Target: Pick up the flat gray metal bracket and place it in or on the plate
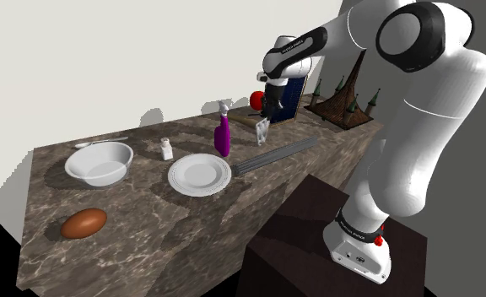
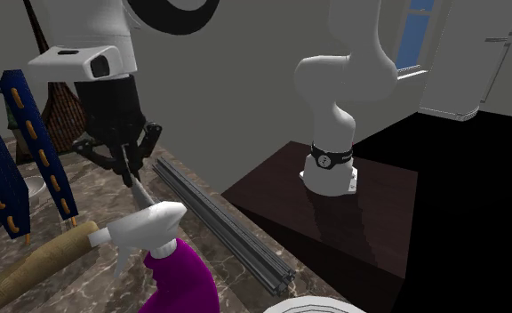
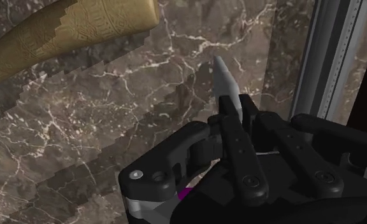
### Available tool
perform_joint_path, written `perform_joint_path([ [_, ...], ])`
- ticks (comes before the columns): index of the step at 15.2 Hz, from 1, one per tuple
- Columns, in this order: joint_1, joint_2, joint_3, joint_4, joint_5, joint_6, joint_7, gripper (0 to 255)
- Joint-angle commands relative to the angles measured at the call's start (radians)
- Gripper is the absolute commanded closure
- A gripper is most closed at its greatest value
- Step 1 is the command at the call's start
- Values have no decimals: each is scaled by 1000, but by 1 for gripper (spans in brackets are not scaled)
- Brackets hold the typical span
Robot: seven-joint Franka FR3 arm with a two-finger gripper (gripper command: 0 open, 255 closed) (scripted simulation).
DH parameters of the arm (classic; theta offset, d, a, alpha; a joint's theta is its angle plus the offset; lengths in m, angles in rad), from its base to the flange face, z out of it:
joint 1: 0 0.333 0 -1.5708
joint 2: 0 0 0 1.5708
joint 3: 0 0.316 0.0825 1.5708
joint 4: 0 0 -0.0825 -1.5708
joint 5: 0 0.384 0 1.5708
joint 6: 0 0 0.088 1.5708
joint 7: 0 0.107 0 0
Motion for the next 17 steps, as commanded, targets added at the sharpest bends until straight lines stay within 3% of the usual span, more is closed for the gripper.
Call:
perform_joint_path([
  [1, 2, 4, 2, -6, 1, -3, 0, 255],
  [3, -1, -3, -1, 3, 0, 1, -1, 255],
  [4, -1, -3, -1, 3, 0, 1, -1, 0],
  [7, 86, -77, 73, -39, -353, -15, 450, 0],
  [10, 153, -37, 173, 2, -576, -148, 808, 0],
  [11, 179, -2, 200, 32, -623, -206, 904, 0],
  [12, 185, 3, 201, 36, -627, -212, 914, 0],
  [17, 168, 28, 184, 0, -637, -146, 917, 0],
])
